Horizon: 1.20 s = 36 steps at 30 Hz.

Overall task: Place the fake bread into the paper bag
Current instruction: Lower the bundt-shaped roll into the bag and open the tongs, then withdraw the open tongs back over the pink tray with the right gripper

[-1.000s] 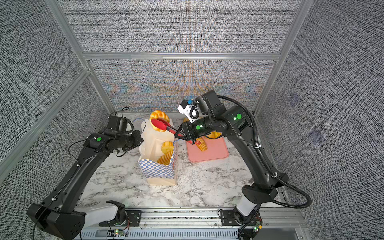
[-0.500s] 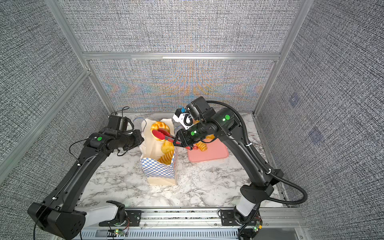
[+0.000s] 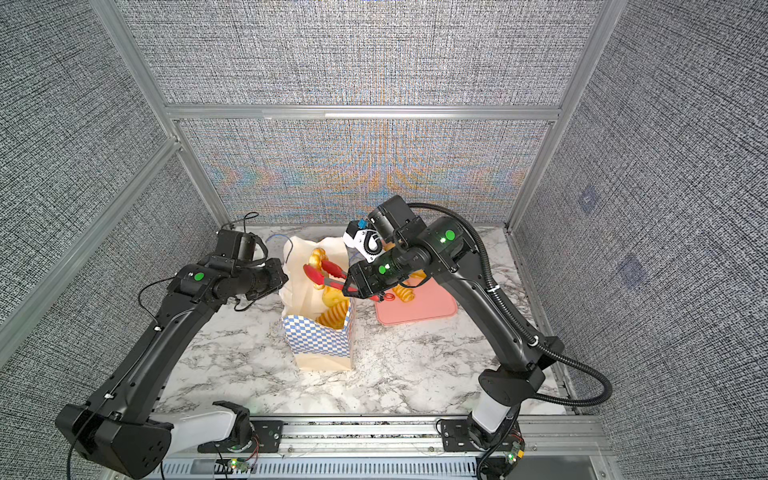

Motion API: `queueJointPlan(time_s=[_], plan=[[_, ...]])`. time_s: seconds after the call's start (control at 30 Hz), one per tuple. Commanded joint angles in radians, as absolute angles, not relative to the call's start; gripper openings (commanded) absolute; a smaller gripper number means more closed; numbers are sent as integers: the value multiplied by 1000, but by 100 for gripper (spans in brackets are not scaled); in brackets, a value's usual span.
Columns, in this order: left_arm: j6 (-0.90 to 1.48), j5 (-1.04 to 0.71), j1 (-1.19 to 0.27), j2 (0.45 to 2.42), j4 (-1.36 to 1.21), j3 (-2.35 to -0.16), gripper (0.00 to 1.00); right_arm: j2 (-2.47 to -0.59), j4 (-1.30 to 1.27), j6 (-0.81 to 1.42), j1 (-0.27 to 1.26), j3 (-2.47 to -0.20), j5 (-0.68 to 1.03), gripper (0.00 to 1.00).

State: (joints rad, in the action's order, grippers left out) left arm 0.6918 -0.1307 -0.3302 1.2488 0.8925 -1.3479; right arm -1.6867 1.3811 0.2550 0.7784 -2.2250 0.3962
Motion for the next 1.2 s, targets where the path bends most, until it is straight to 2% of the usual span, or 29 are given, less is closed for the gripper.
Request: queueJointPlan(time_s=[0.0,0.4,0.73,0.97,1.17], plan=[[688,-124,-329,1253,893,-1356,0,-1687,1362,245,781,-2235,393,51],[687,-121,-329,1247,894,-1356,0,-1680,1376,238,781,-2251,362,54],[719,-111,-328,1230,863,-1319,0,-1681,1356,267,753,-2334,274,51],[733,-106,-328,1227,849,-1312,0,-1633,1293,316,631,-2320,303,50],[735,-105,-328,1222,850,-1313,0,-1550,1203,383,452,-2157,389,50]])
